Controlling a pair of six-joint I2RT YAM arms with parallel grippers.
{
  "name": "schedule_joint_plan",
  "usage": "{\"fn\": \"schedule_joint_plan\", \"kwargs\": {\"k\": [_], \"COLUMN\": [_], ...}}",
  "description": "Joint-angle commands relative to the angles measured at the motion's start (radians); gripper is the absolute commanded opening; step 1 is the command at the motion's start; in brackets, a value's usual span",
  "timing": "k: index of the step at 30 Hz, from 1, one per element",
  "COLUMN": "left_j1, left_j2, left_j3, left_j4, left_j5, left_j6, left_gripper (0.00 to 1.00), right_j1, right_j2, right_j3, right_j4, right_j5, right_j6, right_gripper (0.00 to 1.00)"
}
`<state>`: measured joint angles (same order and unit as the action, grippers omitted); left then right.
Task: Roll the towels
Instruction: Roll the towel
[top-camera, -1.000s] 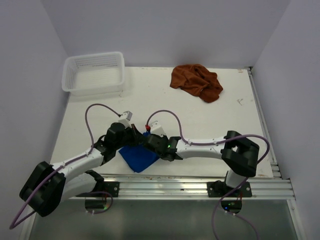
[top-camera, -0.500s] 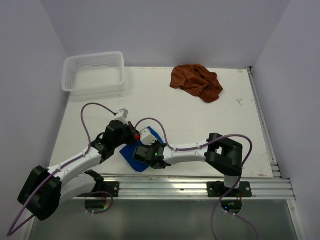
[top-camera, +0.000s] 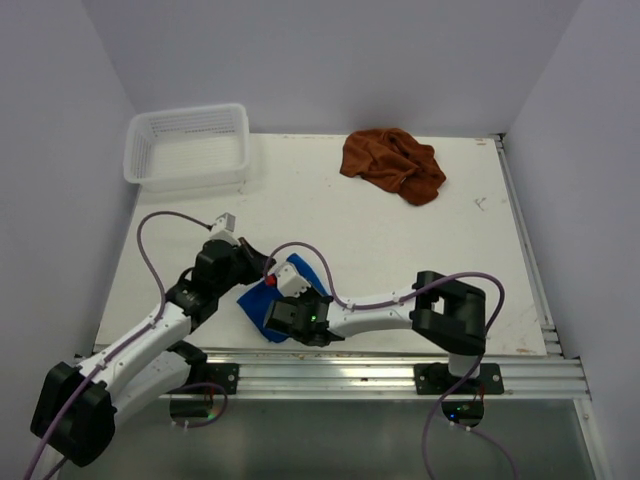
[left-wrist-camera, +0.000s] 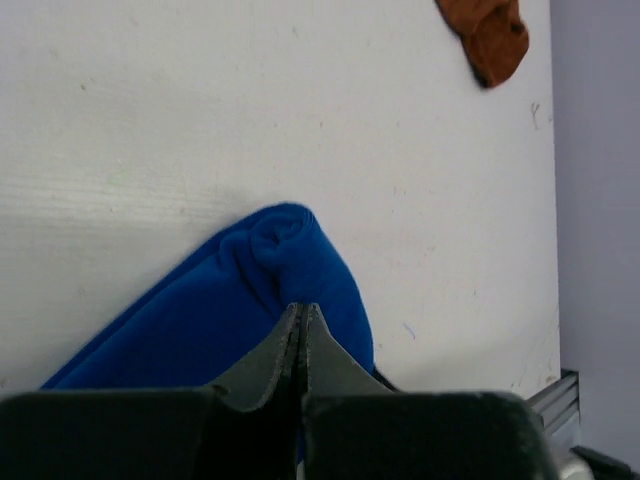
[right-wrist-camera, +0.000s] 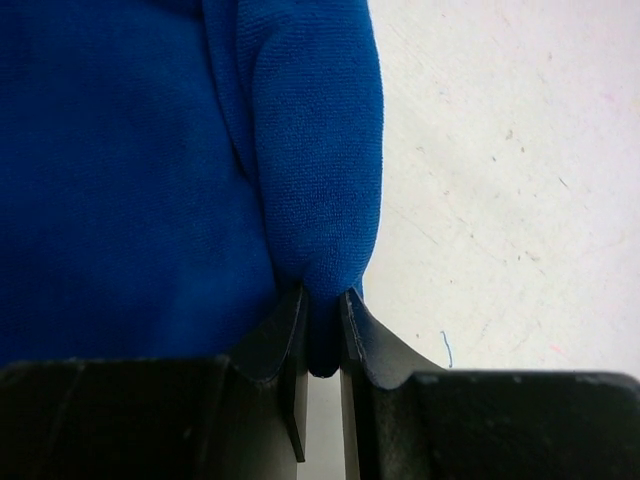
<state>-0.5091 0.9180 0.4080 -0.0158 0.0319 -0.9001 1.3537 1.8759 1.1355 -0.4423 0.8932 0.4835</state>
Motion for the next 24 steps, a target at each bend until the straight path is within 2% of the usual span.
{"fn": "schedule_joint_plan", "kwargs": {"k": [1, 4, 10, 14, 24], "left_j1": [0.067, 0.090, 0.090, 0.090, 0.083], "left_j2": [-0.059, -0.024, 0.048, 0.056, 0.140], "left_j3": [0.031, 0.057, 0.054, 0.029, -0.054], "left_j4": [0.060, 0.066, 0.223, 0.298, 0.525], "left_j5": [-0.036, 0.022, 0.155, 0.207, 0.328], "left_j6": [-0.036, -0.013, -0.034, -0.046, -0.106], "left_gripper": [0.00, 0.00, 0.00, 0.00, 0.00], "right_j1": [0.041, 0.041, 0.041, 0.041, 0.036], "right_j2": [-0.031, -0.026, 0.000, 0.035, 0.095], "right_j3": [-0.031, -0.031, 0.007, 0.079, 0.113], "right_j4": [0.076, 0.079, 0.044, -0.061, -0.127], "right_j5": [-0.059, -0.059, -0.042, -0.010, 0.049], "right_j6": [-0.057, -0.062, -0.054, -0.017, 0.052], "right_gripper": [0.00, 0.00, 0.00, 0.00, 0.00]}}
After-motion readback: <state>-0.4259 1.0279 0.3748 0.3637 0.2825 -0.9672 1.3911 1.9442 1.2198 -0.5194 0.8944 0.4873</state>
